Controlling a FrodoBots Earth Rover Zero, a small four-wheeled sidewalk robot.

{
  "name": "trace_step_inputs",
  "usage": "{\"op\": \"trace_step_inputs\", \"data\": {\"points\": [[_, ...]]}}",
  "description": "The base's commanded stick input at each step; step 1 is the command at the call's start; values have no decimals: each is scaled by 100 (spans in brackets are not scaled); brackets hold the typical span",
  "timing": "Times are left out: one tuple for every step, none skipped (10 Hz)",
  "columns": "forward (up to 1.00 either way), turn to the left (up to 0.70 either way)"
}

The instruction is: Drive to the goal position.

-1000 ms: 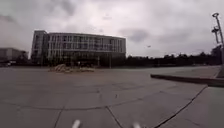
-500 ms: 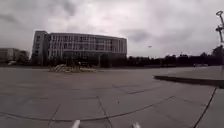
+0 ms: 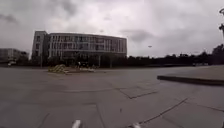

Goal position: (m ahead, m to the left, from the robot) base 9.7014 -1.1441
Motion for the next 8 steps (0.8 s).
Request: {"op": "trace_step_inputs", "data": {"points": [[70,0],[70,0],[70,0],[70,0],[70,0],[70,0],[70,0],[70,0]]}}
